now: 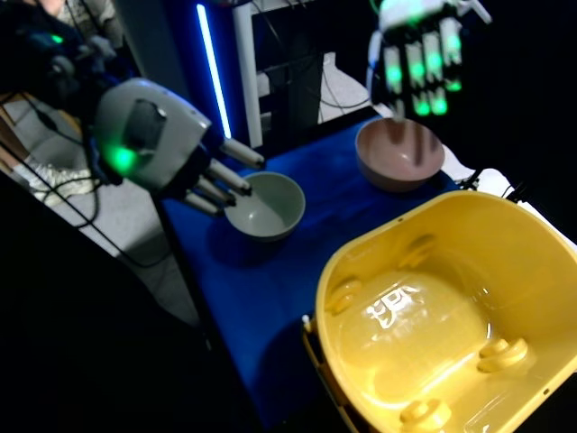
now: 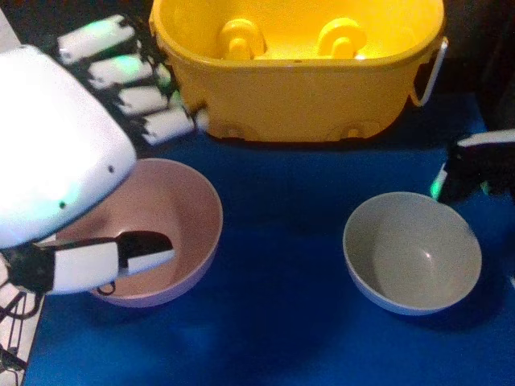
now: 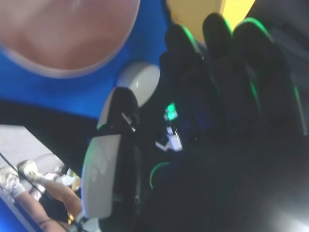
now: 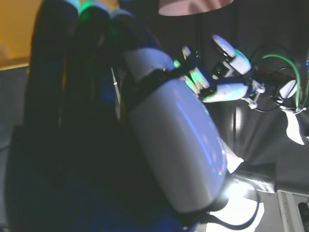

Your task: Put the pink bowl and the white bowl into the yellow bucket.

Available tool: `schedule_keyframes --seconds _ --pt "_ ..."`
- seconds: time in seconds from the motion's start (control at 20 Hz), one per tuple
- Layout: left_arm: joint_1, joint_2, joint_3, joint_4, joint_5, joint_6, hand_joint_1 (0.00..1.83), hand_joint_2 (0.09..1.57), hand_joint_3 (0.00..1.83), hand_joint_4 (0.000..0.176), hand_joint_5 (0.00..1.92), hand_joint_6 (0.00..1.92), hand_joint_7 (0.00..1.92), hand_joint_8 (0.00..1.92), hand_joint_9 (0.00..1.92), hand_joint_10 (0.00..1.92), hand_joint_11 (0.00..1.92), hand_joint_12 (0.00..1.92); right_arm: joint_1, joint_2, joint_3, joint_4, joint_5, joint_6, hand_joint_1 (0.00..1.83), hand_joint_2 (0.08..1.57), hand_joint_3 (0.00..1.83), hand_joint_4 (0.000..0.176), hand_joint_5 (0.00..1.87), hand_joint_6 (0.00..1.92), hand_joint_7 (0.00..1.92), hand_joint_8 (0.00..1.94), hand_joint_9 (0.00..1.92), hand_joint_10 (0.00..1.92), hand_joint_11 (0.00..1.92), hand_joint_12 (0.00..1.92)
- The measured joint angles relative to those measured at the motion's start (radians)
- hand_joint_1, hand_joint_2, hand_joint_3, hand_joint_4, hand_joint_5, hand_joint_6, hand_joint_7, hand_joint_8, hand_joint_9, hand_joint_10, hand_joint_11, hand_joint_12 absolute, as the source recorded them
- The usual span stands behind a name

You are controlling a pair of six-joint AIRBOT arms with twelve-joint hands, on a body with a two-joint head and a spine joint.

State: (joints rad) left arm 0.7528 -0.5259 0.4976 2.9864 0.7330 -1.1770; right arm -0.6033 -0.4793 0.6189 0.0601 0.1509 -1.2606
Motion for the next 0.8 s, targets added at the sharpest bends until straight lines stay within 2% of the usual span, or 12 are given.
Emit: schedule_keyframes --seconds 0.15,0.25,0.5,0.6,0.75,0.8 --pt "0.031 0.003 -0.007 -0.005 0.004 -0.021 0.52 1.01 0.00 0.000 0.45 0.02 0.48 0.01 0.32 0.18 0.00 1.46 0.000 0.001 -0.002 0.002 -0.019 0.000 0.72 0.88 0.00 0.000 0.25 0.56 0.34 0.15 0.10 0.61 0.00 1.27" --pt "0.058 0.003 -0.013 0.000 -0.003 -0.028 0.44 1.06 0.01 0.000 0.43 0.01 0.48 0.01 0.34 0.16 0.00 1.45 0.000 0.001 -0.008 0.003 -0.023 0.000 0.73 0.87 0.00 0.000 0.24 0.59 0.35 0.13 0.09 0.64 0.00 1.29" --pt "0.103 0.003 -0.023 -0.004 0.008 -0.051 0.48 1.02 0.00 0.000 0.45 0.01 0.48 0.00 0.35 0.14 0.00 1.49 0.000 0.005 -0.012 0.003 -0.067 0.000 0.79 0.83 0.00 0.000 0.26 0.63 0.38 0.13 0.10 0.67 0.00 1.35" --pt "0.140 0.003 -0.027 -0.001 -0.008 -0.071 0.52 1.02 0.00 0.000 0.41 0.00 0.44 0.00 0.35 0.10 0.00 1.34 0.000 0.006 -0.029 0.003 -0.082 0.000 0.79 0.83 0.00 0.000 0.23 0.74 0.39 0.16 0.07 0.79 0.00 1.46" --pt "0.147 -0.012 -0.027 -0.005 0.012 -0.073 0.43 1.07 0.01 0.000 0.42 0.01 0.44 0.01 0.35 0.09 0.00 1.37 0.000 0.010 -0.043 0.003 -0.083 0.000 0.80 0.81 0.00 0.000 0.22 0.75 0.38 0.19 0.08 0.79 0.00 1.51" --pt "0.174 -0.024 -0.027 -0.002 0.017 -0.088 0.44 1.07 0.00 0.000 0.42 0.01 0.44 0.00 0.35 0.08 0.00 1.36 -0.019 0.011 -0.051 0.004 -0.070 0.000 0.82 0.80 0.00 0.000 0.20 0.74 0.37 0.19 0.08 0.77 0.00 1.48"
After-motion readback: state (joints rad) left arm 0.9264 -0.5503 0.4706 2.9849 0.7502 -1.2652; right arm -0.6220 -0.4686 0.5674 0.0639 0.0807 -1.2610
